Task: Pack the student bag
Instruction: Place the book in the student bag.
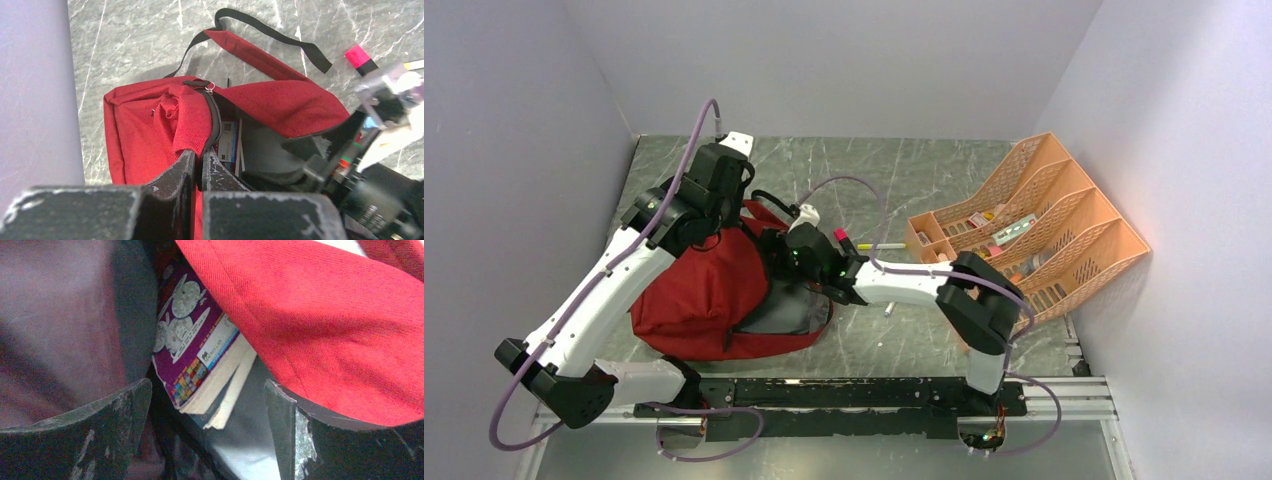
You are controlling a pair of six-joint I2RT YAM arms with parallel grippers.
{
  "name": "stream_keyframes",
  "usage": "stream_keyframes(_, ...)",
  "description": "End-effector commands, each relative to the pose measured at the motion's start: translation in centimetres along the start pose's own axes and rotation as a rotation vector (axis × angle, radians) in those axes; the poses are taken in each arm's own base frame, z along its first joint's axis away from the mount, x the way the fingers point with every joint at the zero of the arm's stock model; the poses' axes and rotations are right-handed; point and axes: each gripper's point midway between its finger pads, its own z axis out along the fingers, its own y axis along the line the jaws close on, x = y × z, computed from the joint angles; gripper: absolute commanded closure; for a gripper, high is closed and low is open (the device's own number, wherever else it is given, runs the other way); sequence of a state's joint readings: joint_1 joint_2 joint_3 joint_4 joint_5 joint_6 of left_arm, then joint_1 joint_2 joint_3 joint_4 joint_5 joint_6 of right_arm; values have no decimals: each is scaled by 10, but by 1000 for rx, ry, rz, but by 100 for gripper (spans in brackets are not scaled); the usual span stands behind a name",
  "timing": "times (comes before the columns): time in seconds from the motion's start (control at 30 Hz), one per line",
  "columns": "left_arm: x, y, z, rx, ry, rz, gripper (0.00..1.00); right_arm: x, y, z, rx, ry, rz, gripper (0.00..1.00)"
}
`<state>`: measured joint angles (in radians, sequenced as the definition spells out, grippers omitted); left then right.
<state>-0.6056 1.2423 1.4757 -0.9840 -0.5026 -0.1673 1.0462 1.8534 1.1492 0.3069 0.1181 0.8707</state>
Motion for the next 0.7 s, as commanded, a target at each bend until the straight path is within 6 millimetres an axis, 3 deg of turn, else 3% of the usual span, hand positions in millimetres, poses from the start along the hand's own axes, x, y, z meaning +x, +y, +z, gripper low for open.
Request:
stream_keyframes(0.0, -15, 7, -7, -8, -70, -21, 95, -20, -15, -26, 79, -71, -80, 14)
stream_keyframes(0.17, -16, 0, -3, 15, -68, -19, 95, -34, -42, -52, 208, -111, -185, 14)
stream_keyframes(0.2, -15, -3, -1, 27, -66, -18, 95, -42, -58, -61, 275, -125, -226, 14)
stream_keyframes(0.37, -12, -9, 4, 50, -61, -8, 95, -56, -83, -69, 314, -113, -317, 14)
stream_keyframes(0.53, -6, -11, 8, 50, -46, 2, 95, -69, -74, -73, 243, -82, -480, 12)
stream_keyframes(0.67, -3, -12, 11, 49, -39, 5, 95, -77, -72, -78, 247, -83, -594, 4)
